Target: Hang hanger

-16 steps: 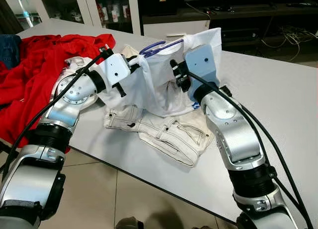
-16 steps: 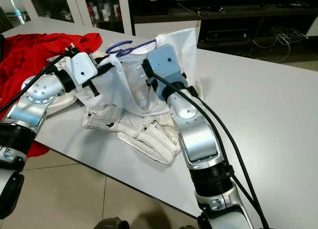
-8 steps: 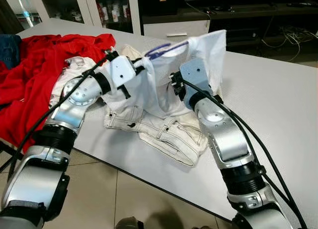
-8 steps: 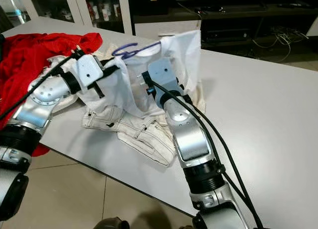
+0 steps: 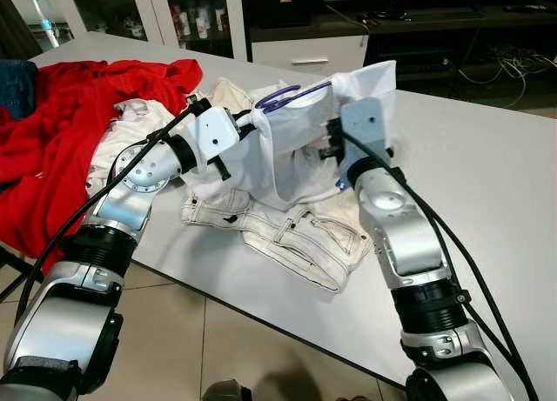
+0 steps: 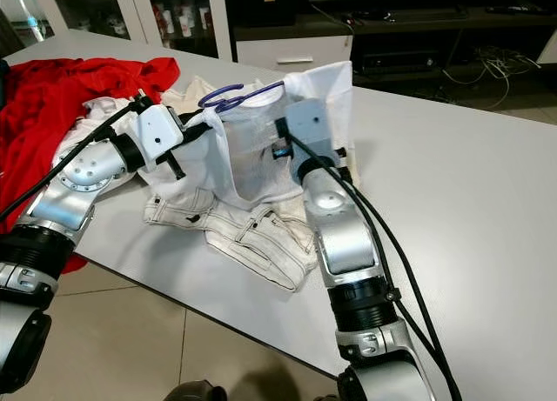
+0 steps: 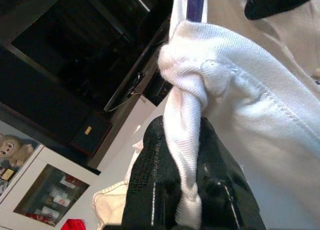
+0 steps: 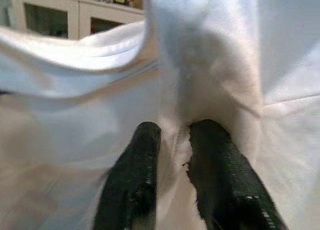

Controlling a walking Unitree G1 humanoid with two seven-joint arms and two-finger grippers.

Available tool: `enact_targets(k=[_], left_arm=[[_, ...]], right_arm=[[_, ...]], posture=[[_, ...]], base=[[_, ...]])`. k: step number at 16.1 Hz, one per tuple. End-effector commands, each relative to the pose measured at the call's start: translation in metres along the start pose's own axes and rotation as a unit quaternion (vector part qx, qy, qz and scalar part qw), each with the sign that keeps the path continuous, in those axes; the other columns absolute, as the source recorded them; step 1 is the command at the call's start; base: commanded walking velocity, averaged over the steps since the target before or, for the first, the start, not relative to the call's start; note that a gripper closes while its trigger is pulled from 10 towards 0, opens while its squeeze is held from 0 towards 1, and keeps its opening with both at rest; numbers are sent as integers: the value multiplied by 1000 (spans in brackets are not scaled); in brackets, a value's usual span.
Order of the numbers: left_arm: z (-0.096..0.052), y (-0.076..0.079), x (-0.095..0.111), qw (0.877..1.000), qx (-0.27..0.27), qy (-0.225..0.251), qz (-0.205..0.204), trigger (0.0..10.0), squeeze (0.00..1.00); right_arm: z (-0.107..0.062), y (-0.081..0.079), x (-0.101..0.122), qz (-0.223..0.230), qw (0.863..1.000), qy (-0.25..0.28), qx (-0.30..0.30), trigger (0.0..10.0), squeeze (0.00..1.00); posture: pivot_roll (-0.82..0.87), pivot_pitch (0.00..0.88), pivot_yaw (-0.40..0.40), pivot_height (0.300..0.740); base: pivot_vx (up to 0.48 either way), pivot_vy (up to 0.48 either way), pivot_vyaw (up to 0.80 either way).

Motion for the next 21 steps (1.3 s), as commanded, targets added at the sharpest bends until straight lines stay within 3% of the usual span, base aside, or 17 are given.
enact_targets(k=[1, 10, 16, 21], left_arm=[[2, -3, 7, 1000, 1, 8, 13, 10000, 0], [2, -5, 7, 1000, 4, 7, 13, 10000, 0], [2, -3, 4, 1000, 3, 3, 10, 10000, 0], [3, -5, 4, 1000, 3, 2, 10, 10000, 0]], right_arm=[[0, 0, 5, 12, 1000, 12, 2, 0, 255], [-4, -14, 20, 49, 996, 54, 53, 0, 251], [-29, -47, 37, 51, 977, 107, 174, 0, 251], [-49, -64, 28, 28, 959, 103, 261, 0, 243]], posture=[[165, 0, 61, 740], [157, 0, 62, 740], [149, 0, 62, 740], [144, 0, 66, 740]], base=[[0, 0, 0], [0, 0, 0], [0, 0, 0], [0, 0, 0]])
Point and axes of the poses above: a point about 5 cm out from each wrist's last joint towards the gripper, its own z axis pointing out of the wrist towards the gripper, its own x axis along the axis of the wrist's last joint, y = z × x, the point moved 5 cm from there along z, pointing out of the wrist towards the gripper
